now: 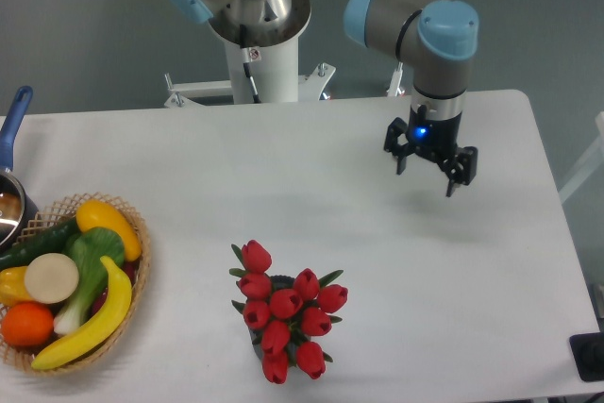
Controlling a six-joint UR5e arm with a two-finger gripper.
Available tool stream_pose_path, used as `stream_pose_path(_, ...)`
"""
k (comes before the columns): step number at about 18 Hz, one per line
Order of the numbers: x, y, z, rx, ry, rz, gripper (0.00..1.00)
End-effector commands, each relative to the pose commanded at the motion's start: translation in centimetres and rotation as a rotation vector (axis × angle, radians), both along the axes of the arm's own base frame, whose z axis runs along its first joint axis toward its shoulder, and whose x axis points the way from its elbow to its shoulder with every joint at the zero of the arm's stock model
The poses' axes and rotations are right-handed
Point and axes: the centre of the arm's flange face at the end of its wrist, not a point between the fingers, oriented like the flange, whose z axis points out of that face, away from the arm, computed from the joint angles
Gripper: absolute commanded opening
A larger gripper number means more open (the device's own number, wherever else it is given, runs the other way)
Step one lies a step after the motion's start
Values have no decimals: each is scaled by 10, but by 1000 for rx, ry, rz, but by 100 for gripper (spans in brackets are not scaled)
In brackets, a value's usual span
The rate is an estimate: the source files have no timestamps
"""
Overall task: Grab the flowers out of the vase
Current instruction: 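Move the open gripper over the red tulips in the vase, then lower the open gripper around the tulip stems and close it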
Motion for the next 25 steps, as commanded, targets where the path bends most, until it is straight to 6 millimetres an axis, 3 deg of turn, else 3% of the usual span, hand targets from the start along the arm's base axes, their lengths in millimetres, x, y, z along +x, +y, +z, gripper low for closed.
stream_pose_path(10, 55, 81, 28, 336, -194, -110, 100)
stream_pose_path(12, 51, 89, 27, 380, -214, -128, 100)
stream_pose_path(14, 37, 100, 39, 432, -227, -133, 100)
stream_pose_path(16, 26, 128, 52, 472, -270, -122, 100)
stream_pose_path(19, 12, 164, 54, 485, -313, -114, 100)
stream_pose_path(25, 6, 181, 36, 532, -387, -141, 100)
